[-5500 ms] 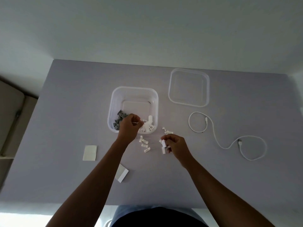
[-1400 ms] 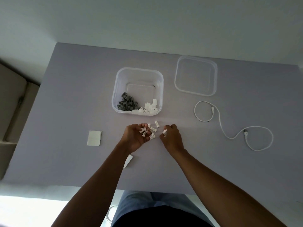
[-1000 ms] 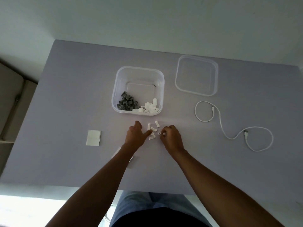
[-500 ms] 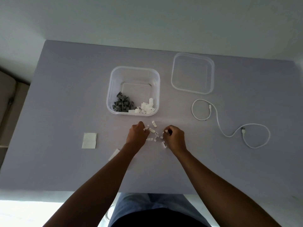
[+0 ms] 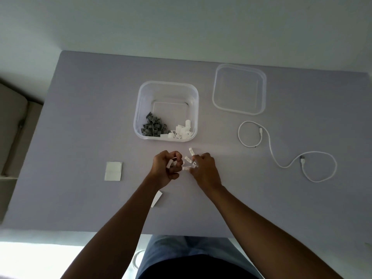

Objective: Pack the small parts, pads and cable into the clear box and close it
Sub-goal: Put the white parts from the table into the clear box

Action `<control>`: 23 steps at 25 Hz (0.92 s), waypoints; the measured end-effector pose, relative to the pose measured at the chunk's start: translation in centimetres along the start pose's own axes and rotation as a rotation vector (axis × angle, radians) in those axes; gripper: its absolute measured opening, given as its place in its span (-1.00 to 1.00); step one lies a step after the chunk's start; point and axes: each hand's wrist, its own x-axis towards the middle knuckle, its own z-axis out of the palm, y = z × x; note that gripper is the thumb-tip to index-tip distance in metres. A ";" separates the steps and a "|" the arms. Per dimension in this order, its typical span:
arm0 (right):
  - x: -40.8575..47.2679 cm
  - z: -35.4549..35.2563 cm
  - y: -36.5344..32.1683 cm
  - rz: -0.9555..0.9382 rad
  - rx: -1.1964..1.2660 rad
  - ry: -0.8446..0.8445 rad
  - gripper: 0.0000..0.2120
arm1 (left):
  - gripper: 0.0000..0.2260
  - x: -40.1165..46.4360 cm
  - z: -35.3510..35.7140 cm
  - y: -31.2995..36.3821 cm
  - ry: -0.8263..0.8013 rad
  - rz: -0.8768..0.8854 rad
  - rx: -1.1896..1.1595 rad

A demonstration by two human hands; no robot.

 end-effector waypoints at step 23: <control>0.4 -7.4 -2.8 0.474 1.727 -0.254 -0.84 | -0.73 -3.5 2.4 5.9 0.203 0.128 -0.197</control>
